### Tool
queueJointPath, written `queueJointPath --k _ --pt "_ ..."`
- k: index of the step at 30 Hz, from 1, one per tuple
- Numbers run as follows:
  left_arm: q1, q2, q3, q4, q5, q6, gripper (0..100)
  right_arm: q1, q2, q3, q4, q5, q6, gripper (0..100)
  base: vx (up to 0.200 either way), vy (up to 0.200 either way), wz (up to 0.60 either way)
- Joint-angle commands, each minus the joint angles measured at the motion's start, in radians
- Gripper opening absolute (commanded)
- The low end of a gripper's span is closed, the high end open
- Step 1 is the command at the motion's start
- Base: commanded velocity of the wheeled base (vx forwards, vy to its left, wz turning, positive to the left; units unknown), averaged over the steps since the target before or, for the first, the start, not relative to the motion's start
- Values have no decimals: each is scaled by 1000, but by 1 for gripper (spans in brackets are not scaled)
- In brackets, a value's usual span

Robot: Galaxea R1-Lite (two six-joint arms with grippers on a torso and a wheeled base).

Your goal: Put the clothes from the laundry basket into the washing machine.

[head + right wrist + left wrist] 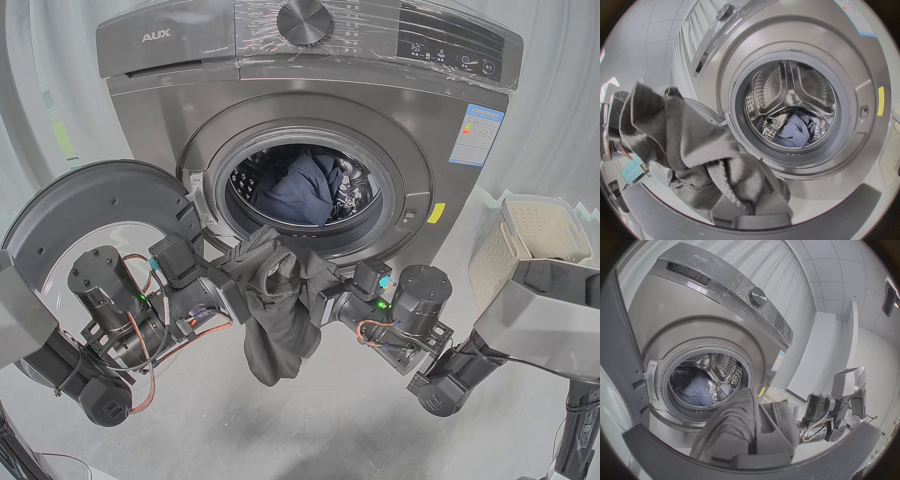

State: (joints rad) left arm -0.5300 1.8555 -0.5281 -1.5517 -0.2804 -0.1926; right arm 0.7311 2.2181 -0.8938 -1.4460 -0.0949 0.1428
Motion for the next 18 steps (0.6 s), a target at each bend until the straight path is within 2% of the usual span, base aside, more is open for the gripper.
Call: queueJointPath --k 1,3,4,8,10,15,18 --pt "1 -4 2 -1 -5 -7 0 4 -74 35 -1 0 0 0 0 0 0" --pt "1 -4 5 -1 -11 -7 0 5 -81 36 -1 0 1 0 0 0 0" --pt "1 -4 5 -1 -19 -8 100 5 -84 38 -1 0 1 0 0 0 0" --pt "1 -6 -3 -1 -19 -48 100 1 -103 52 -2 -2 1 0 0 0 0" --pt "4 -2 -3 -1 -16 -80 100 -4 -140 75 -5 -2 1 0 0 0 0" --pt "21 11 -1 -1 -16 -82 100 -12 -216 147 -5 0 0 0 0 0 0" --pt "19 34 8 -1 -16 -74 100 -2 -294 239 -8 1 0 0 0 0 0"
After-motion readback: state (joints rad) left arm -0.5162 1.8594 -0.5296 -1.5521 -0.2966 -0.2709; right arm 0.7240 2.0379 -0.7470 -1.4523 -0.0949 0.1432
